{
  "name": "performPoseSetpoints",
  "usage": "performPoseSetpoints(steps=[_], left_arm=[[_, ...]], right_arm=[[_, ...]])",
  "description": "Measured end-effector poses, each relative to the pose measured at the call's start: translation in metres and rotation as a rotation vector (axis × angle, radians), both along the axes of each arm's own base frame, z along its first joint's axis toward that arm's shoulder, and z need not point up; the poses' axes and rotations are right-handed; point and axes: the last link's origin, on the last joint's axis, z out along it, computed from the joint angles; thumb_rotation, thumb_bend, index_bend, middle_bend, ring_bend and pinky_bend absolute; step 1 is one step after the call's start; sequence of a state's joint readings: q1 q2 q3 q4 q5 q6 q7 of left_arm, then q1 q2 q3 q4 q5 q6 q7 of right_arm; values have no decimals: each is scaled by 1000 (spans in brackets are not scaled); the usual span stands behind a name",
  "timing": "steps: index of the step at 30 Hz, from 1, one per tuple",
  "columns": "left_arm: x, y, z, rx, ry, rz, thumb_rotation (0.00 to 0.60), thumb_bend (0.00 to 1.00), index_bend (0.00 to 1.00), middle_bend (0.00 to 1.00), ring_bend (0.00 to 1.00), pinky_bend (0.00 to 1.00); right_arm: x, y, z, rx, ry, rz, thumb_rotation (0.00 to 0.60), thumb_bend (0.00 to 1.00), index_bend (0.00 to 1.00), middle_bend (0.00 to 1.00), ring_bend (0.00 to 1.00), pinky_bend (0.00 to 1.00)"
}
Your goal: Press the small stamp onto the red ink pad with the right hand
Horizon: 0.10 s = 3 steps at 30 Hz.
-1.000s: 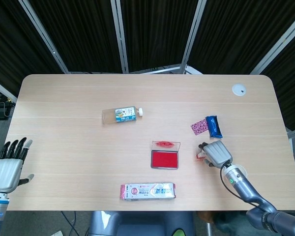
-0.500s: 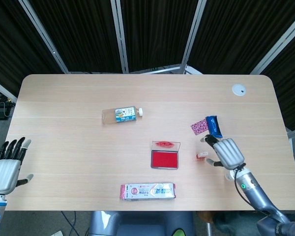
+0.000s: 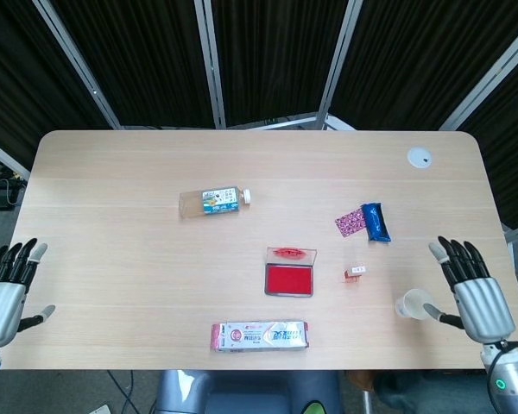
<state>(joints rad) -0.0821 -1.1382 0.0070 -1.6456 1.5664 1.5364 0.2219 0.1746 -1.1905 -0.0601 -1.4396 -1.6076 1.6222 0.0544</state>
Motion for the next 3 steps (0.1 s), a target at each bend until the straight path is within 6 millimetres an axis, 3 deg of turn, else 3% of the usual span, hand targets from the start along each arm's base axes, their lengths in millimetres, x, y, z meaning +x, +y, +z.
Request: performPoseSetpoints(steps=[3], left_arm=[[-1,-1,3,6,-1,-14,600,0,0,0,0,0]], right_arm=[[-5,10,1,-11,-4,-20,600,0,0,0,0,0]])
